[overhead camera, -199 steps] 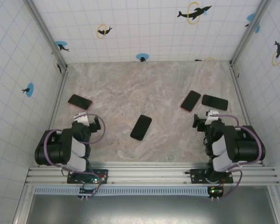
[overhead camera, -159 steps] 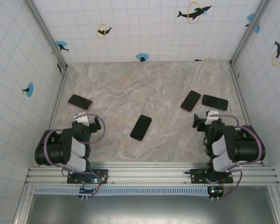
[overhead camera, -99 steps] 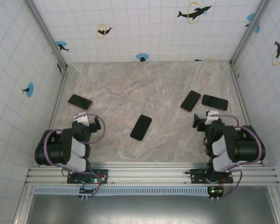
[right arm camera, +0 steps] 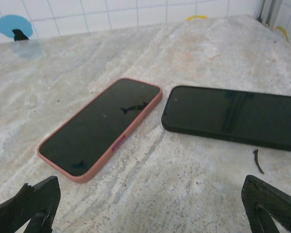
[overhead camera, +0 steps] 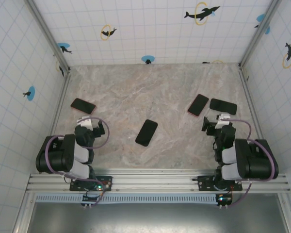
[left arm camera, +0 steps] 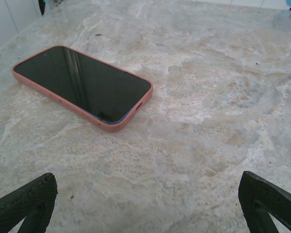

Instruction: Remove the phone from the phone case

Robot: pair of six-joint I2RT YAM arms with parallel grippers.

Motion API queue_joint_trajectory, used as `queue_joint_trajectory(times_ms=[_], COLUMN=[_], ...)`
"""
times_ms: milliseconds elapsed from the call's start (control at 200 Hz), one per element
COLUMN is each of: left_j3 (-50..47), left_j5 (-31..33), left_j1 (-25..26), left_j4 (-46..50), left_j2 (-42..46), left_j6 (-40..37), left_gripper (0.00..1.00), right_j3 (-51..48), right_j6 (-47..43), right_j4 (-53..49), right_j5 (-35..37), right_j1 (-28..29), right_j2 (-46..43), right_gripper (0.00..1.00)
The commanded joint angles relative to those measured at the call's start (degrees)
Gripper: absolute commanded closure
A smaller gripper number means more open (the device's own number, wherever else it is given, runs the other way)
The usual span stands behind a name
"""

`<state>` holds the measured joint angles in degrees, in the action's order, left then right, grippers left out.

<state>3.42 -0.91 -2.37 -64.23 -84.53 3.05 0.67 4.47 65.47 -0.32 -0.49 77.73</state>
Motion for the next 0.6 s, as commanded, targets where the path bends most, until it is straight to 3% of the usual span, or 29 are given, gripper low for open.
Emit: queue_joint_trajectory(times_ms=[0,335,596], left_j3=[8.1,28.3,37.3], left_j5=[-1.3,3.2,6.5], left_j1=[-0.4,-0.3,-0.3], left_j4=[14.7,48.1,66.6], left_j2=[3.5,11.6,15.5], left_j6=[-0.3,10.2,26.6], left_gripper=[0.02,0.02,0.02], right_j3=[1.8,13.5,22.5], right_j6=[0.5,5.7,4.9], right_j4=[-7.6,-27.8,-45.8], right_j5=[-1.9,-13.6,-21.2], right_j1=[-0.4,0.0,0.7], right_j2=[-5.5,-15.1,-18.9], right_gripper=[0.02,0.02,0.02])
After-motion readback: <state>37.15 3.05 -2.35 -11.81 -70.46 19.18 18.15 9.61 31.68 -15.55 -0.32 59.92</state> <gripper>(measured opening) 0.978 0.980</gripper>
